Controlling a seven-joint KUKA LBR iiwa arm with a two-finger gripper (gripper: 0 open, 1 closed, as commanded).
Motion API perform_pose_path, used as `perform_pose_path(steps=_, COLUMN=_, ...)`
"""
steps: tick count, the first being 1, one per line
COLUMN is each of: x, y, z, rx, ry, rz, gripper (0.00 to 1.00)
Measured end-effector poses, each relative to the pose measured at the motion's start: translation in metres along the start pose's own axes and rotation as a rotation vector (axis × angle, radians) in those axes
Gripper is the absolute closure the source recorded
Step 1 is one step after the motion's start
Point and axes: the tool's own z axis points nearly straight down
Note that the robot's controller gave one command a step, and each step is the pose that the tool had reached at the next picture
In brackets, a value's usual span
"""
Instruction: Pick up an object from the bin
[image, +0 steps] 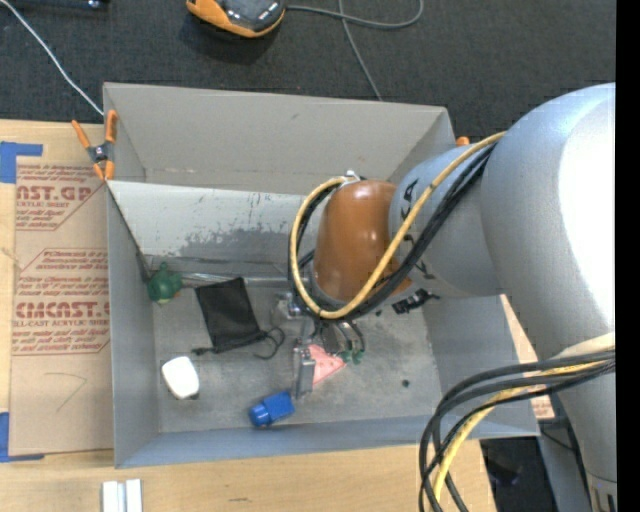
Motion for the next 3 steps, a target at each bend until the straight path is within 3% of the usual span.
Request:
perform_pose_path(steps=1, x=0.013, y=-0.025, z=0.006, rx=0.005, ry=-0.004, rz=-0.094, gripper=0.0)
perform_pose_path(steps=2, x=0.037, y=-0.057, z=0.007, rx=0.0, ry=0.0, rz=-0.097, gripper=1.0)
perform_pose_path(steps=3, x=0.037, y=-0.057, z=0.007, rx=0.0, ry=0.0, rz=-0.098, gripper=1.0)
